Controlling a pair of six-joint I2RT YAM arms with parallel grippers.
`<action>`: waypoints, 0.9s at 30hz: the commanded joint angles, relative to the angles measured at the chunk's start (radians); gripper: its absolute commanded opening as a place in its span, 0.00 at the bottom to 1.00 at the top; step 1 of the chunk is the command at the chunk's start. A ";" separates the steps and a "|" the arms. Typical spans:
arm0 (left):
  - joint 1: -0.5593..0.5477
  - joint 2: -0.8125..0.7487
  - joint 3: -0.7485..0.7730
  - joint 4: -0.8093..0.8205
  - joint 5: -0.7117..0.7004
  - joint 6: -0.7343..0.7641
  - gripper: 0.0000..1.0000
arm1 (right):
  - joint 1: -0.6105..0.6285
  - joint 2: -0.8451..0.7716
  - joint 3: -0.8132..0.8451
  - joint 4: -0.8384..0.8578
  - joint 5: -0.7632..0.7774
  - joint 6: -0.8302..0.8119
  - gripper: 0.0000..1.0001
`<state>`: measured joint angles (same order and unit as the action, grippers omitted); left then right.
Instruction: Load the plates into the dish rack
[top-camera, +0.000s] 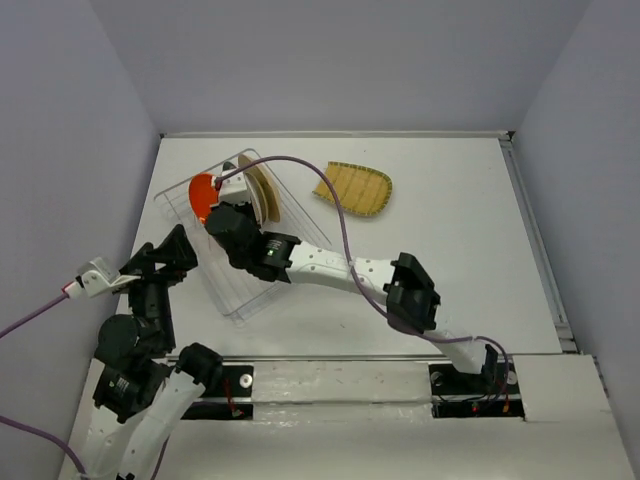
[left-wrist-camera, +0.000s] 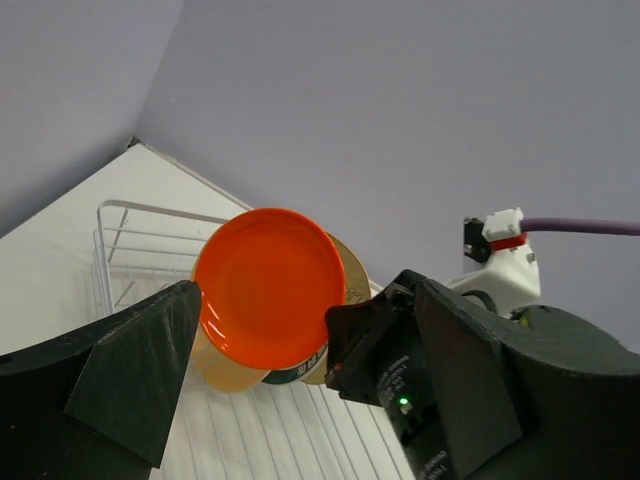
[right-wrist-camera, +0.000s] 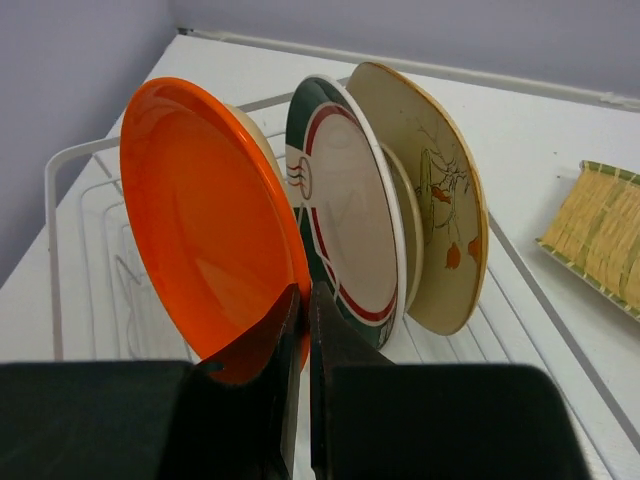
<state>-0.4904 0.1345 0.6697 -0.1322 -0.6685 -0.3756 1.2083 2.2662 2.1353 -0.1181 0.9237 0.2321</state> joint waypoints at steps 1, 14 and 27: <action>0.001 -0.019 0.022 0.036 -0.046 -0.003 0.99 | 0.029 0.103 0.182 0.212 0.230 -0.222 0.07; -0.004 -0.029 0.025 0.026 -0.072 -0.006 0.99 | 0.040 0.345 0.364 0.538 0.300 -0.579 0.07; -0.004 -0.019 0.025 0.026 -0.075 -0.008 0.99 | 0.089 0.397 0.313 0.531 0.261 -0.537 0.07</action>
<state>-0.4911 0.1150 0.6697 -0.1390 -0.7128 -0.3759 1.2705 2.6434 2.4416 0.3305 1.1706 -0.3222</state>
